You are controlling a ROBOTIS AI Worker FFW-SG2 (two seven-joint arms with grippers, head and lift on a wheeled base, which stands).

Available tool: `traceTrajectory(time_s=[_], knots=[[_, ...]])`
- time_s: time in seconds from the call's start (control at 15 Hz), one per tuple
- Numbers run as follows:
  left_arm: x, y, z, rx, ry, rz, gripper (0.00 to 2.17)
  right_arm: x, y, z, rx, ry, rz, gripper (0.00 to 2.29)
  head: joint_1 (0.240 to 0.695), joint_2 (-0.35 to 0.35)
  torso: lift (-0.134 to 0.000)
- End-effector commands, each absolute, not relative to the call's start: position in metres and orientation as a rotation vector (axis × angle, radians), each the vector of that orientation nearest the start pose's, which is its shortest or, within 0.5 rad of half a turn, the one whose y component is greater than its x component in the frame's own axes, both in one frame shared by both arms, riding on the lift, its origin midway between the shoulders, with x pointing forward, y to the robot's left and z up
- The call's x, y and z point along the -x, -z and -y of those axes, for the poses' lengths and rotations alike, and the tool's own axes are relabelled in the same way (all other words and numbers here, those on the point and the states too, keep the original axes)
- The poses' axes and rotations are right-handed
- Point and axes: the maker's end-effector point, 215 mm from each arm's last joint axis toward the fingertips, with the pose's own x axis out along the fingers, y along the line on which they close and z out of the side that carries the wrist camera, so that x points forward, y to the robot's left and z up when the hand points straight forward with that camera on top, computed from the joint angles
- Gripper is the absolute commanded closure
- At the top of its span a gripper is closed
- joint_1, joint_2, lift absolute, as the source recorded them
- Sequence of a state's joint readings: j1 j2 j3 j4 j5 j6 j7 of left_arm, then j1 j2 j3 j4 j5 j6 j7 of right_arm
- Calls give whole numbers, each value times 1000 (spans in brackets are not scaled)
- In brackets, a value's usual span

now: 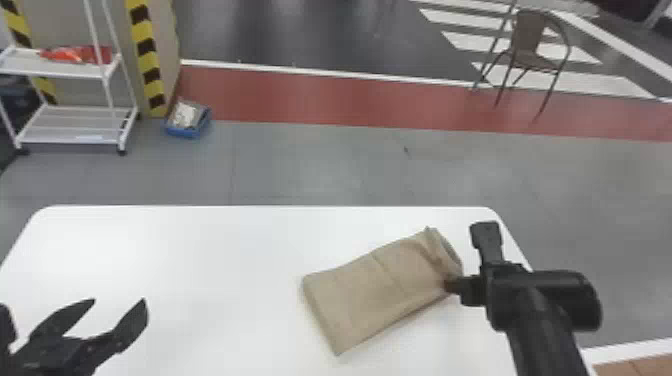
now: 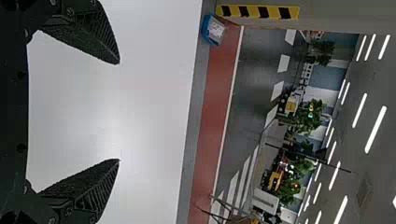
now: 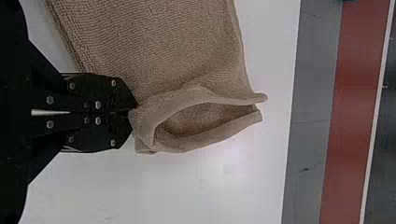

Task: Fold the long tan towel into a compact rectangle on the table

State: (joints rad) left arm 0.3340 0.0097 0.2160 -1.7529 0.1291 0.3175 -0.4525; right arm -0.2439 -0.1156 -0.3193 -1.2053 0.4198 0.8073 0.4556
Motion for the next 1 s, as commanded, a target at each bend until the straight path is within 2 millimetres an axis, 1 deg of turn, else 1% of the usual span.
traceTrajectory(time_s=[0.0,0.2,0.27,0.4,0.53,0.6,0.67,0.73,0.8,0.93], knots=[[-448,493,-253,197,236,-417,147,-466,587,402,42,46,-1027,2216,695,-199,0],[-451,494,-250,201,240,-419,147,-428,593,379,9,26,-1047,2216,695,-177,0],[-453,495,-249,202,242,-420,147,-414,595,374,-20,27,-1070,2216,695,-172,0],[-455,492,-249,200,244,-414,147,-390,593,370,-54,35,-1098,2213,695,-166,0],[-459,488,-248,199,246,-407,147,-377,592,366,-79,28,-1096,2196,695,-160,0],[-460,487,-246,199,248,-404,147,-372,592,365,-97,29,-1098,2091,695,-159,0],[-462,487,-244,199,251,-403,147,-370,593,363,-107,25,-1098,2084,695,-158,0],[-463,486,-244,197,251,-401,147,-367,592,361,-123,16,-1092,1818,695,-159,0],[-464,486,-241,197,254,-403,147,-363,590,359,-149,12,-1081,1399,695,-159,0],[-466,485,-241,196,251,-401,147,-353,581,351,-215,-11,-1096,272,695,-159,0]])
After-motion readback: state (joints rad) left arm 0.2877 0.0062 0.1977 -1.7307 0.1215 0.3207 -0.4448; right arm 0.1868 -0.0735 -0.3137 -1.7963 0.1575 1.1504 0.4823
